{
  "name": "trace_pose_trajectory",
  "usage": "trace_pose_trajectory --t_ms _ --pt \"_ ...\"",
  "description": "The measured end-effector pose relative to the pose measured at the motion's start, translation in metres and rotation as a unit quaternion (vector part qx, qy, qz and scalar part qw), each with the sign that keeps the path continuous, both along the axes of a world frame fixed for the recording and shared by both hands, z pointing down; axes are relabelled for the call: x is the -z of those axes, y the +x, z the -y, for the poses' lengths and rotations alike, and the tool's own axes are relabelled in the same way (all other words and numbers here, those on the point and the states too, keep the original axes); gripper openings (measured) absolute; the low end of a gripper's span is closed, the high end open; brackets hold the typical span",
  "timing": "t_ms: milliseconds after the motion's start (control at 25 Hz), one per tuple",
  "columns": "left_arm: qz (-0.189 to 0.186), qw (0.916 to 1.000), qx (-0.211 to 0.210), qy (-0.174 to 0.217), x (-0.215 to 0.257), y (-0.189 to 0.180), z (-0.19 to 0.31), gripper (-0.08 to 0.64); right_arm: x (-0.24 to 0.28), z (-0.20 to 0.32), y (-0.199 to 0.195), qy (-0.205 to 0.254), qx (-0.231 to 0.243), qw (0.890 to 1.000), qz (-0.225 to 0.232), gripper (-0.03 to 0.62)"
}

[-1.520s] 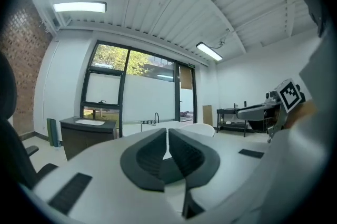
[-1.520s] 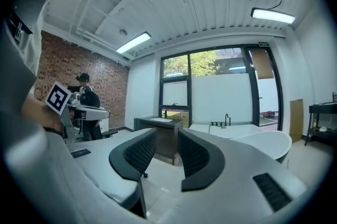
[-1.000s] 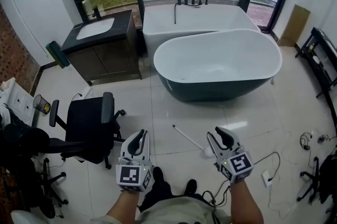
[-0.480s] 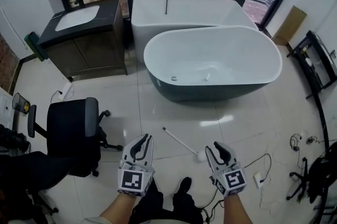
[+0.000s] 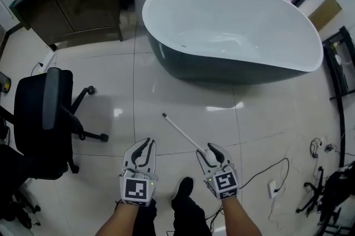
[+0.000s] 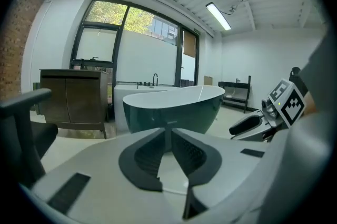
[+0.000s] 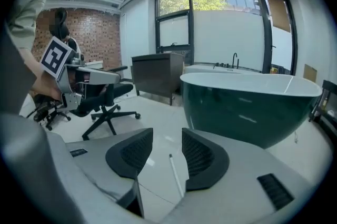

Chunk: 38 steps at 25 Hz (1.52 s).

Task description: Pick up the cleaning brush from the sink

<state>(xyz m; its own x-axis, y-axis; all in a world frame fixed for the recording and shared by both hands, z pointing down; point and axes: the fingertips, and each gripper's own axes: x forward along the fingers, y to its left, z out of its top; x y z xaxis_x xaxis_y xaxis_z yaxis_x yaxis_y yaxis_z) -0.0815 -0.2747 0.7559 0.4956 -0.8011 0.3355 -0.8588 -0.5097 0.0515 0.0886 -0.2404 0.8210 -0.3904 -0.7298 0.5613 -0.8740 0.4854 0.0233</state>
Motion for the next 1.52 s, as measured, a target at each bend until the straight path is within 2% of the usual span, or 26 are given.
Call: trace_pose_trajectory --t_ms 160,360,600,800,960,1160,1320,1360,1520 --pt "-0.011 0.9998 0.005 0.017 -0.121 0.017 0.034 0.034 -0.149 0.023 0.009 -0.018 0.022 0.999 -0.018 0.147" --pt "-0.019 0.9994 -0.004 0.030 -0.245 0.033 0.076 0.064 -0.325 0.057 0.029 -0.032 0.042 0.998 -0.046 0.147" --pt "-0.026 0.9994 -0.022 -0.001 -0.376 0.061 0.121 0.100 -0.510 0.077 0.059 -0.073 0.080 0.991 -0.082 0.147" --pt "-0.045 0.9971 -0.034 0.051 -0.386 0.092 0.152 0.109 -0.623 0.059 0.094 -0.145 0.102 0.977 -0.121 0.147" --pt "-0.039 0.9957 -0.048 0.069 -0.392 0.117 0.157 0.109 -0.680 0.046 0.121 -0.213 0.128 0.954 -0.167 0.147" --pt "-0.028 0.9941 -0.064 0.083 -0.394 0.131 0.160 0.109 -0.721 0.034 0.139 -0.292 0.149 0.918 -0.223 0.147" --pt "-0.020 0.9931 -0.081 0.082 -0.393 0.140 0.154 0.109 -0.742 0.018 0.149 -0.356 0.172 0.878 -0.270 0.130" --pt "-0.020 0.9930 -0.083 0.082 -0.393 0.140 0.154 0.109 -0.745 0.015 0.151 -0.365 0.173 0.874 -0.270 0.112" --pt "-0.020 0.9931 -0.082 0.081 -0.392 0.135 0.154 0.109 -0.747 0.015 0.149 -0.374 0.179 0.871 -0.264 0.107"
